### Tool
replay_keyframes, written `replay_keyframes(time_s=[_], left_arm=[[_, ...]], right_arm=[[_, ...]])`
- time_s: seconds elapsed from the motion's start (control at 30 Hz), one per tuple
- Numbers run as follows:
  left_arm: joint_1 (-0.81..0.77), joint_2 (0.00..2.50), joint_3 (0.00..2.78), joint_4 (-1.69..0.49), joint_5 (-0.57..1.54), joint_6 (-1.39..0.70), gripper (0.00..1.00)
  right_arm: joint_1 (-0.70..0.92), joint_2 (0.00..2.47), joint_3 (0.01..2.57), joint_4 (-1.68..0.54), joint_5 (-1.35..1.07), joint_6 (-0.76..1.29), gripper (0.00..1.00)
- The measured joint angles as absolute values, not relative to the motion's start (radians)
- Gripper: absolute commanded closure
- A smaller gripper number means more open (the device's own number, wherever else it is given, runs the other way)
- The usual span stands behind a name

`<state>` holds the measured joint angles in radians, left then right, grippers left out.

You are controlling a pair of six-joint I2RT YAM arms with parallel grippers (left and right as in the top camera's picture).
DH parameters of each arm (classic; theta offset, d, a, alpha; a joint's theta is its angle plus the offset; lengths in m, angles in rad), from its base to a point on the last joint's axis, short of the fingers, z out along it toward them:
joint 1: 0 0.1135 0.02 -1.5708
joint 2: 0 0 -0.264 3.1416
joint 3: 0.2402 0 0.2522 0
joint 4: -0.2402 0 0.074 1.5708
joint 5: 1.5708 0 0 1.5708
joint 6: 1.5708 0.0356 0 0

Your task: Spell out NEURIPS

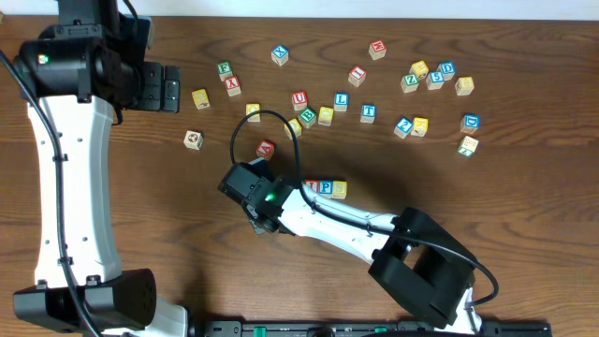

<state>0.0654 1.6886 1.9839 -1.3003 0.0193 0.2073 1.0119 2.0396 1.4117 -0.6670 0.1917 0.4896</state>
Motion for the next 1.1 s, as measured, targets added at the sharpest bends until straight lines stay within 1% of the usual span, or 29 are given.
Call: replay_keyframes(time_s=[1.1], left_arm=[[0.065, 1.689, 1.984, -1.300, 0.019, 0.207, 0.02]], right_arm=[[0.997, 2.040, 1.403, -0.630, 0.226, 0.490, 0.99]])
